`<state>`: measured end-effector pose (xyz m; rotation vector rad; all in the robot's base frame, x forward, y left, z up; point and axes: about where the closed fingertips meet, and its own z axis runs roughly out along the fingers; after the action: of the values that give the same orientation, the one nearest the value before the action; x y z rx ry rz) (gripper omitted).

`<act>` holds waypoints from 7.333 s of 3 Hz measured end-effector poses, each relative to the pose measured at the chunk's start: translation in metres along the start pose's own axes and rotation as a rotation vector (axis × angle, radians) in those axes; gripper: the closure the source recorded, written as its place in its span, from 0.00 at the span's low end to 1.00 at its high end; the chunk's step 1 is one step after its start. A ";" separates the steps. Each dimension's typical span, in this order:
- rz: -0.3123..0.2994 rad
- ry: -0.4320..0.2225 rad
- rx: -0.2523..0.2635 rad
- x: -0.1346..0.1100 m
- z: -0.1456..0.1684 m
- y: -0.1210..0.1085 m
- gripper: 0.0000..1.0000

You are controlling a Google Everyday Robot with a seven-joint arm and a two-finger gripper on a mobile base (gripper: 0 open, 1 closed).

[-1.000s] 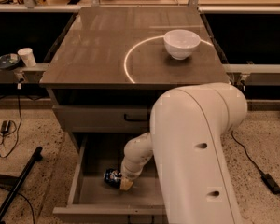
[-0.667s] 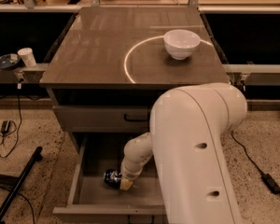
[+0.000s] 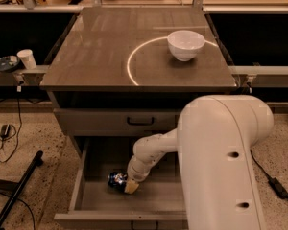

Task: Pick pepsi can from middle drawer and place on counter

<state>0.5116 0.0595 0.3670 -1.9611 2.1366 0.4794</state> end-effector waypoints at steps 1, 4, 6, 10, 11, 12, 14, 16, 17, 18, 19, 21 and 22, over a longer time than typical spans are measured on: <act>-0.014 -0.038 -0.010 0.005 -0.010 -0.004 1.00; -0.035 -0.186 -0.054 0.014 -0.018 -0.009 1.00; -0.016 -0.241 -0.024 0.016 -0.046 -0.004 1.00; -0.133 -0.129 0.052 0.104 -0.078 -0.030 1.00; -0.146 -0.067 0.002 0.169 -0.052 -0.044 1.00; -0.146 -0.067 0.001 0.167 -0.056 -0.043 1.00; -0.155 -0.078 -0.034 0.164 -0.063 -0.039 1.00; -0.229 -0.082 0.014 0.128 -0.129 -0.035 1.00; -0.230 -0.082 0.014 0.128 -0.129 -0.035 1.00; -0.242 -0.083 0.034 0.125 -0.134 -0.022 1.00; -0.205 -0.090 0.074 0.135 -0.142 0.018 1.00; -0.224 -0.091 0.076 0.124 -0.154 0.016 1.00; -0.266 -0.074 0.108 0.104 -0.194 0.001 1.00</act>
Offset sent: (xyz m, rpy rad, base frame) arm 0.0137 -0.0243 0.0161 0.2020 0.0212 0.0249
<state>0.5133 -0.1086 0.5096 -2.0892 1.7836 0.3747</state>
